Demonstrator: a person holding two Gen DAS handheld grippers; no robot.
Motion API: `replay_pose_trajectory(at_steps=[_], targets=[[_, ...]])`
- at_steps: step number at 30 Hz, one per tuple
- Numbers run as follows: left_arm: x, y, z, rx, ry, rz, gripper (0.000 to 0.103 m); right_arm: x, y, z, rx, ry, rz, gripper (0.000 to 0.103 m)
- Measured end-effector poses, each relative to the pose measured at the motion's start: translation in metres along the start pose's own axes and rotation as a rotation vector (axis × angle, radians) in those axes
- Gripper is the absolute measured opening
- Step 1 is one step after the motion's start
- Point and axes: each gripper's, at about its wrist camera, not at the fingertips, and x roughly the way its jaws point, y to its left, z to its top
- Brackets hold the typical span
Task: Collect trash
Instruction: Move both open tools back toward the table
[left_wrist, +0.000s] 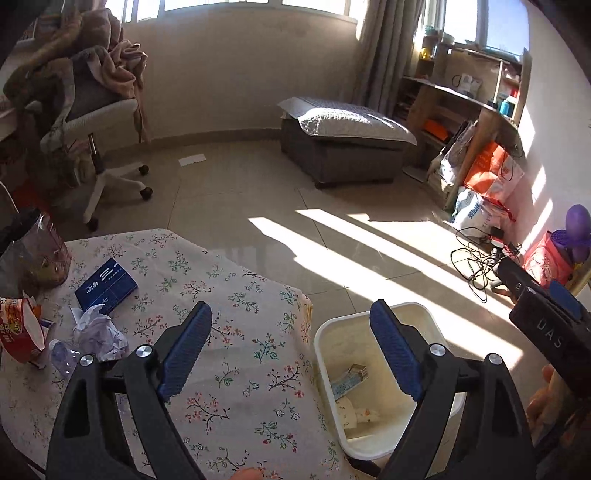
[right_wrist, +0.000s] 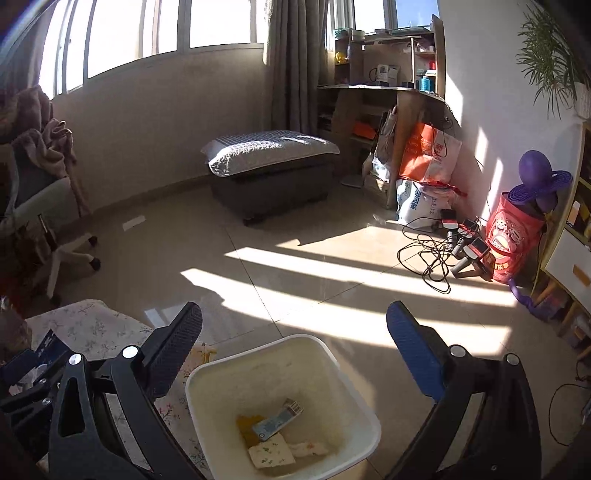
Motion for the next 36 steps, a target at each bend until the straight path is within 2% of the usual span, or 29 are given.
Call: replay_pose_trajectory(at_steps=[6, 16, 30, 36], targets=[[-0.009, 0.049, -0.009, -0.066, -0.033, 0.085, 0.085, -0.003, 0.038, -0.003, -0.047, -0.018, 0.051, 0.096], [-0.023, 0.114, -0.013, -0.167, -0.056, 0.179, 0.085, -0.011, 0.106, -0.015, -0.129, -0.04, 0.121, 0.096], [-0.03, 0.202, -0.034, -0.279, -0.022, 0.316, 0.088, -0.027, 0.197, -0.04, -0.229, -0.057, 0.256, 0.096], [-0.033, 0.247, -0.042, -0.321, 0.006, 0.416, 0.091, -0.036, 0.23, -0.053, -0.278, -0.054, 0.31, 0.096]])
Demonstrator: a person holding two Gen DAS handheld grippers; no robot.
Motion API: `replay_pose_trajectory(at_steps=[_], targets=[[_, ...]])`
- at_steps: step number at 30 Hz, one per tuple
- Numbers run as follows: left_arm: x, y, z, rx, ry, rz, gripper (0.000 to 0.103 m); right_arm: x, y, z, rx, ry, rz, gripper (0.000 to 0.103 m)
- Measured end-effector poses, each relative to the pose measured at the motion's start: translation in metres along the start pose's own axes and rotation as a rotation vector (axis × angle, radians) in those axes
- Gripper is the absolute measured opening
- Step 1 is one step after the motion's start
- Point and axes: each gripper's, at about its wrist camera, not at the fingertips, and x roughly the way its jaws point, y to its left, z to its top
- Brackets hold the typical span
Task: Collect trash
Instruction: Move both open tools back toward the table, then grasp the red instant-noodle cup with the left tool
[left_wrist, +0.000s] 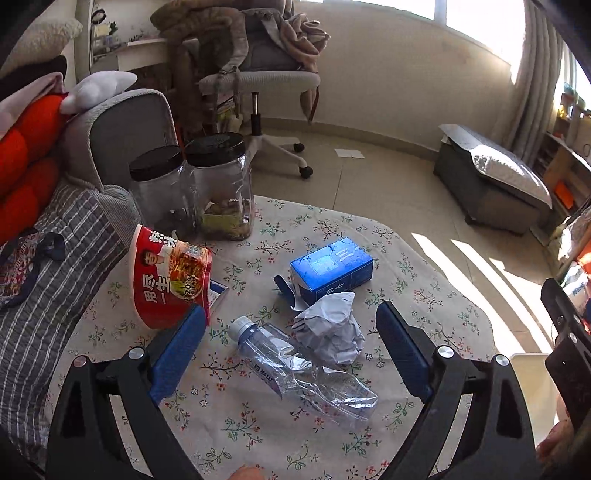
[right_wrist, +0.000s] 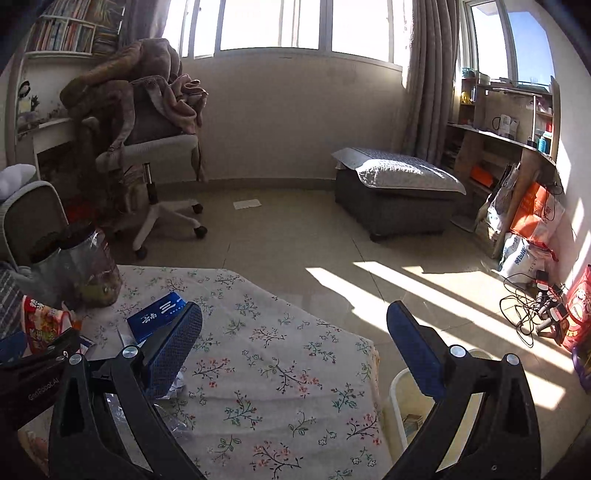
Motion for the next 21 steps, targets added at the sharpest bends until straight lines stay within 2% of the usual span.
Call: replay_pose_trajectory(at_steps=[9, 13, 16, 18, 21], targets=[[0.026, 0.084, 0.027, -0.086, -0.01, 0.194, 0.091, 0.017, 0.026, -0.007, -0.051, 0.051, 0.019, 0.096], [0.047, 0.113, 0.035, -0.143, 0.019, 0.23, 0.091, 0.022, 0.034, -0.011, -0.07, 0.066, 0.015, 0.096], [0.058, 0.117, 0.038, -0.161, 0.034, 0.216, 0.092, 0.026, 0.036, -0.014, -0.077, 0.078, 0.018, 0.096], [0.065, 0.111, 0.039, -0.139, 0.044, 0.211, 0.096, 0.028, 0.037, -0.015, -0.083, 0.085, 0.018, 0.096], [0.079, 0.092, 0.037, -0.057, 0.063, 0.286, 0.096, 0.034, 0.035, -0.016, -0.077, 0.101, 0.018, 0.096]])
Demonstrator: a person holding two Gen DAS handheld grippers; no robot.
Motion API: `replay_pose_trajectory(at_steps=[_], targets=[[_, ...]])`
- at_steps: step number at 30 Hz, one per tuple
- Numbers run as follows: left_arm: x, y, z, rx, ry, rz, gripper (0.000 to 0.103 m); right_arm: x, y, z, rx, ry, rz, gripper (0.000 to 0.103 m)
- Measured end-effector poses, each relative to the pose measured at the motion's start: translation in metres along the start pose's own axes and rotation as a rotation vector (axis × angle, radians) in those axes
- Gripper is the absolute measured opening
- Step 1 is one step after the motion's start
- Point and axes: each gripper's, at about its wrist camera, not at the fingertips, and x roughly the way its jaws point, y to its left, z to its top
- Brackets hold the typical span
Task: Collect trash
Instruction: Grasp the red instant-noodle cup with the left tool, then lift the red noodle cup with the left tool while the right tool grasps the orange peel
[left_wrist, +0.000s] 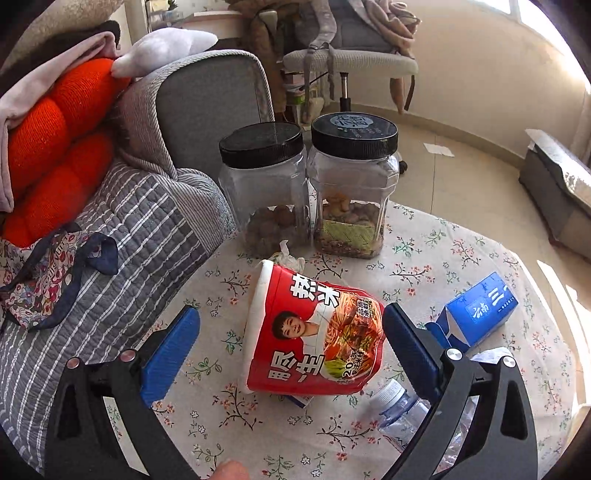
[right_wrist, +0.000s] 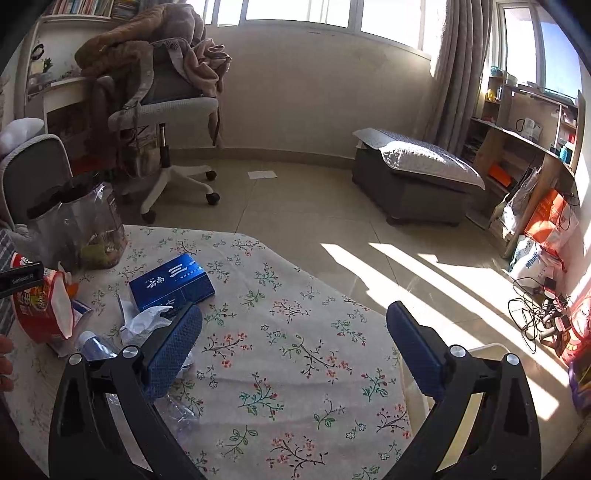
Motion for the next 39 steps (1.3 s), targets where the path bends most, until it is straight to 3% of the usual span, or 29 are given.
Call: replay_pose_trajectory(at_steps=[7, 12, 15, 22, 32, 39], targets=[[0.022, -0.026, -0.007, 0.117, -0.013, 0.129, 0.096, 0.014, -0.004, -0.001, 0.018, 0.052, 0.02, 0.096], [0.015, -0.033, -0.007, 0.14, -0.045, 0.143, 0.096, 0.017, -0.001, -0.002, 0.011, 0.065, 0.036, 0.096], [0.026, -0.034, -0.009, 0.141, 0.007, 0.154, 0.096, 0.019, 0.001, -0.004, 0.005, 0.076, 0.04, 0.096], [0.036, -0.021, -0.015, 0.064, 0.079, 0.074, 0.094, 0.021, 0.002, -0.005, 0.0, 0.09, 0.045, 0.096], [-0.003, 0.01, 0.0, -0.013, -0.019, -0.054, 0.093, 0.018, 0.009, -0.006, -0.021, 0.081, 0.088, 0.096], [-0.058, 0.057, 0.02, -0.151, -0.141, -0.112, 0.093, 0.012, 0.052, -0.008, -0.169, 0.086, 0.239, 0.096]])
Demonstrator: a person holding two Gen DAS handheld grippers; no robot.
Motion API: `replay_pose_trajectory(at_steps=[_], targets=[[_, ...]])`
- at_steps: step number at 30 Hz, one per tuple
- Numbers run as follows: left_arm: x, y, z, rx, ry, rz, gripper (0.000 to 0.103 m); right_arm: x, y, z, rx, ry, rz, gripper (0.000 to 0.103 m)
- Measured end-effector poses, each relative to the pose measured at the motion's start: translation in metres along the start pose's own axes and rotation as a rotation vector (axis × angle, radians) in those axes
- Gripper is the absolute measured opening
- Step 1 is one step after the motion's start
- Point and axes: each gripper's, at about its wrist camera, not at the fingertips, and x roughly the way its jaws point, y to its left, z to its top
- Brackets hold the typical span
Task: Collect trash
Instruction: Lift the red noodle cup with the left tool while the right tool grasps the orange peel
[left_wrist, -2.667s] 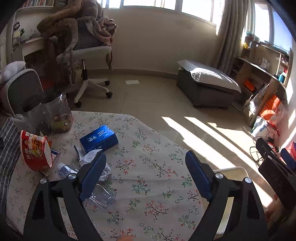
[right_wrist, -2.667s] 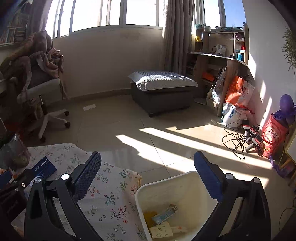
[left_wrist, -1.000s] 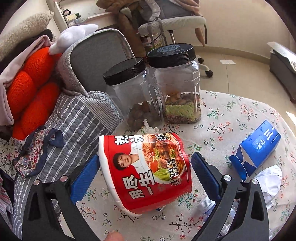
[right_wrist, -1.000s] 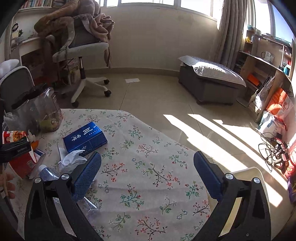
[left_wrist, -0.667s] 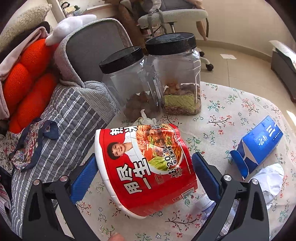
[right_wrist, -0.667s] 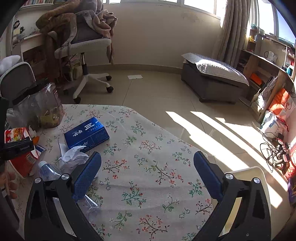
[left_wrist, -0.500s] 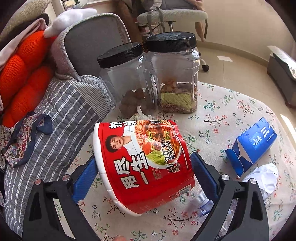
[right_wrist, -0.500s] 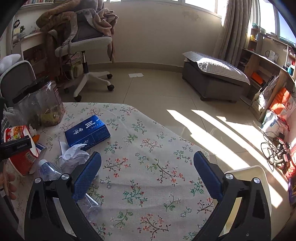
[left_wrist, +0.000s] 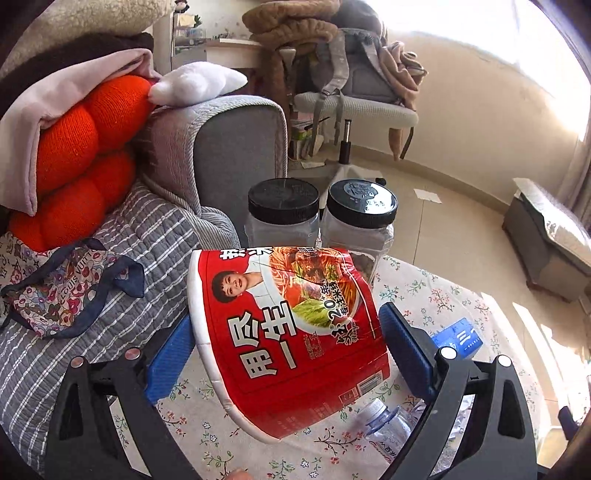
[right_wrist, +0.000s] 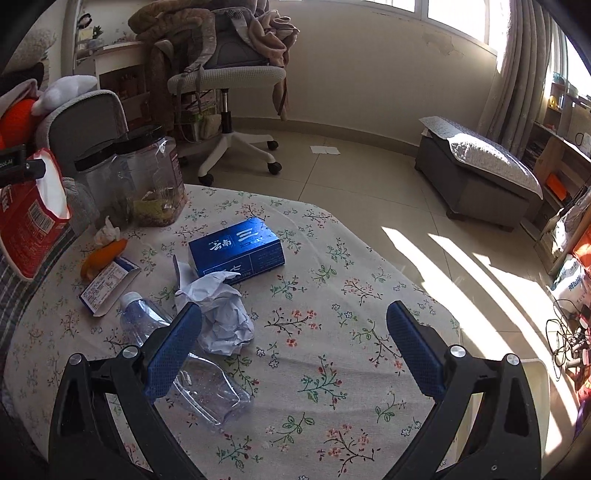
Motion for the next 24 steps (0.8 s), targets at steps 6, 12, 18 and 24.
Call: replay_pose_trajectory(at_steps=[6, 12, 18, 24], targets=[[-0.043, 0.042, 0.022, -0.109, -0.094, -0.023, 0.093, 0.033, 0.083, 0.025, -0.238, 0.08, 0.205, 0.096], [-0.06, 0.077, 0.032, -0.183, -0.145, 0.002, 0.089, 0.086, 0.151, 0.052, -0.104, 0.257, 0.327, 0.092], [-0.06, 0.103, 0.036, -0.238, -0.137, -0.004, 0.088, 0.138, 0.19, 0.061, 0.066, 0.382, 0.392, 0.084], [-0.064, 0.111, 0.038, -0.261, -0.135, -0.029, 0.088, 0.183, 0.211, 0.067, 0.13, 0.46, 0.382, 0.068]])
